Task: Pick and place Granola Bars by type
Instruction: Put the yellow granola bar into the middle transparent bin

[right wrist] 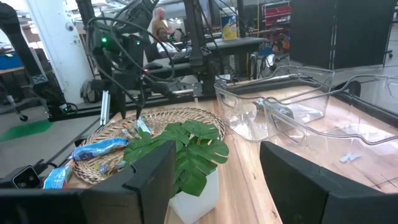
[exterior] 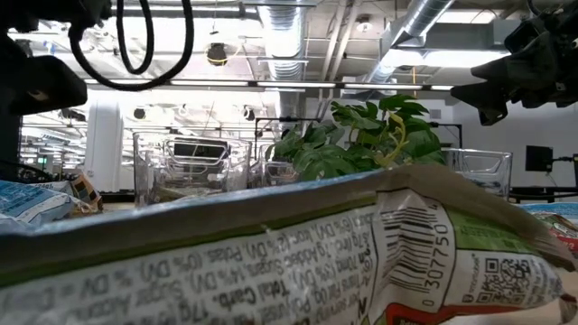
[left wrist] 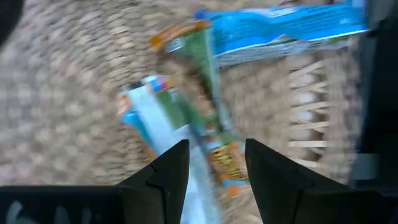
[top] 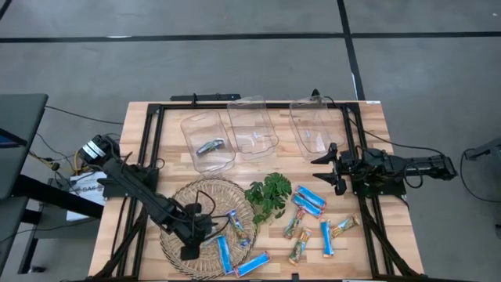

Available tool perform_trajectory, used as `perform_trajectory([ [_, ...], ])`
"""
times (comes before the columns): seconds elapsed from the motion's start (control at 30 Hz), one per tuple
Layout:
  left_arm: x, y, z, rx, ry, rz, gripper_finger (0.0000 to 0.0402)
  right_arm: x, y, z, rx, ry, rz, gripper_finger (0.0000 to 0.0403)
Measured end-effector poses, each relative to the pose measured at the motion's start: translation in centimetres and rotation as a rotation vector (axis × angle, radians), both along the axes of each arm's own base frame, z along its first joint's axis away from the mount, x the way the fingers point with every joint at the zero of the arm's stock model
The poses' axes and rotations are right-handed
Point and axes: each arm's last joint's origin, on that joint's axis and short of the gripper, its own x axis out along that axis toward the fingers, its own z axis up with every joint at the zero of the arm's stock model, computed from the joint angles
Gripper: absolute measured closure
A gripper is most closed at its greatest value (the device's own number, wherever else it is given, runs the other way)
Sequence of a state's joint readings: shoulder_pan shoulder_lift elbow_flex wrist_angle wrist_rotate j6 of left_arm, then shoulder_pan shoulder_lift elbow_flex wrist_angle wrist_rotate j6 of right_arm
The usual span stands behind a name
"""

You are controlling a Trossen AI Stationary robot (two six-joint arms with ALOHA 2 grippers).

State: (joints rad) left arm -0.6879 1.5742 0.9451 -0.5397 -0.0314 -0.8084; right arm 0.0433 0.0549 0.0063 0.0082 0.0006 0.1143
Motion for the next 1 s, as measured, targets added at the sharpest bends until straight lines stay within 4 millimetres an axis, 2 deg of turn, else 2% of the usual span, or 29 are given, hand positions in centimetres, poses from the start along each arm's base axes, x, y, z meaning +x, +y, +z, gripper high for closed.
perform_trajectory([
  [0.13, -0.5, 0.7, -0.3, 0.075, 0.06, 0.059, 0.0251, 0.0, 0.0, 0.0, 0.0, 0.001, 0.0, 0.0178],
  [0.33, -0.6, 0.7, -0.3, 0.047, 0.086, 0.082, 0.0251, 0.0, 0.0, 0.0, 0.0, 0.0, 0.0, 0.0178],
  [0.67, 0.0, -0.1, -2.8, 0.03, 0.177, 0.042, 0.0251, 0.0, 0.0, 0.0, 0.0, 0.001, 0.0, 0.0178],
  [1.0, 0.1, 0.0, -2.9, 0.055, 0.164, 0.052, 0.0251, 0.0, 0.0, 0.0, 0.0, 0.0, 0.0, 0.0178],
])
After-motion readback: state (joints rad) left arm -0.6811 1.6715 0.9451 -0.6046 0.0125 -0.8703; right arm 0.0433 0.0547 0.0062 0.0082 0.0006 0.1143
